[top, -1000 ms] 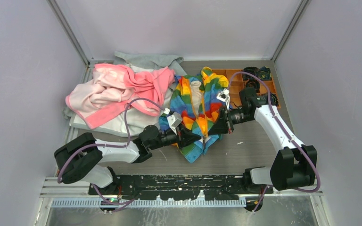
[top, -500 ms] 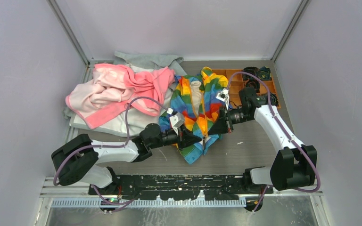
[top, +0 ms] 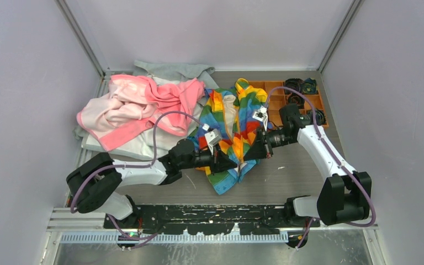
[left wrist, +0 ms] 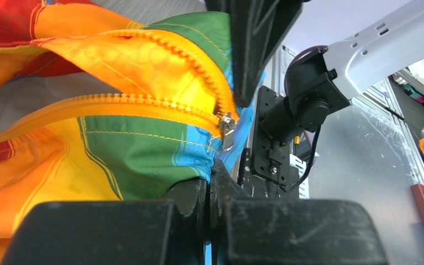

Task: Zip up the jacket
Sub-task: Insert the zipper into the jacket.

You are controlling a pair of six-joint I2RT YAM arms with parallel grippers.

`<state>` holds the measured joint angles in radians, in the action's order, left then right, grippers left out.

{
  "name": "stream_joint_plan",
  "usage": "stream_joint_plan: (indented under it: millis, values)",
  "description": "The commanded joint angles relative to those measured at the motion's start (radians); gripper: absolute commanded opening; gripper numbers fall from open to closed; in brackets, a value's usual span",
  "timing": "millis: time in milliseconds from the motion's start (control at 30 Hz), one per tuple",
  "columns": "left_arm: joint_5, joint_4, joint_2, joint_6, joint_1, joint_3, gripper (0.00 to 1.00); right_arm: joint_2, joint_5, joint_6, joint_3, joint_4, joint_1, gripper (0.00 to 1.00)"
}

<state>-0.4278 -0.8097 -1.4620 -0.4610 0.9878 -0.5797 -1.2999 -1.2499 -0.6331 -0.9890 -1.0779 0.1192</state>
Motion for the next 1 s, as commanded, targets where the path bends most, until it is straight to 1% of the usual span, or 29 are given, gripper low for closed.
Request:
stream_joint_plan:
  millis: [0, 67, 100, 200, 233, 300, 467, 600, 833, 967]
  values:
    - [-0.069, 0.06, -0.035, -0.075, -0.031, -0.032, 0.0, 0.032, -0.014, -0.042, -0.022, 0.001, 0.023, 0.01]
    - [-0.095, 0.089, -0.041, -0.085, -0.031, -0.055, 0.0, 0.022, 0.012, -0.019, -0.023, 0.015, 0.028, 0.01]
    - [-0.115, 0.105, -0.045, -0.089, -0.031, -0.067, 0.0, 0.019, 0.035, 0.033, -0.019, 0.052, 0.028, 0.01]
    - [-0.174, 0.128, -0.059, -0.106, -0.031, -0.092, 0.0, 0.042, 0.133, 0.317, 0.034, 0.302, 0.014, 0.01]
    - [-0.193, 0.139, -0.066, -0.114, -0.031, -0.099, 0.0, 0.057, 0.144, 0.387, 0.056, 0.37, 0.001, 0.01]
    - [-0.228, 0.162, -0.082, -0.128, -0.031, -0.109, 0.0, 0.077, 0.157, 0.452, 0.08, 0.426, -0.019, 0.01]
    - [-0.26, 0.17, -0.134, -0.166, -0.031, -0.118, 0.0, 0.062, 0.163, 0.474, 0.098, 0.443, -0.02, 0.01]
    - [-0.26, 0.221, -0.183, -0.194, -0.043, -0.146, 0.0, 0.04, 0.155, 0.444, 0.098, 0.41, -0.006, 0.01]
    - [-0.27, 0.212, -0.28, -0.351, -0.085, -0.175, 0.0, -0.043, 0.27, 0.402, 0.074, 0.355, -0.001, 0.02]
    - [-0.311, 0.209, -0.338, -0.413, -0.091, -0.207, 0.0, -0.108, 0.341, 0.388, 0.05, 0.325, -0.002, 0.04]
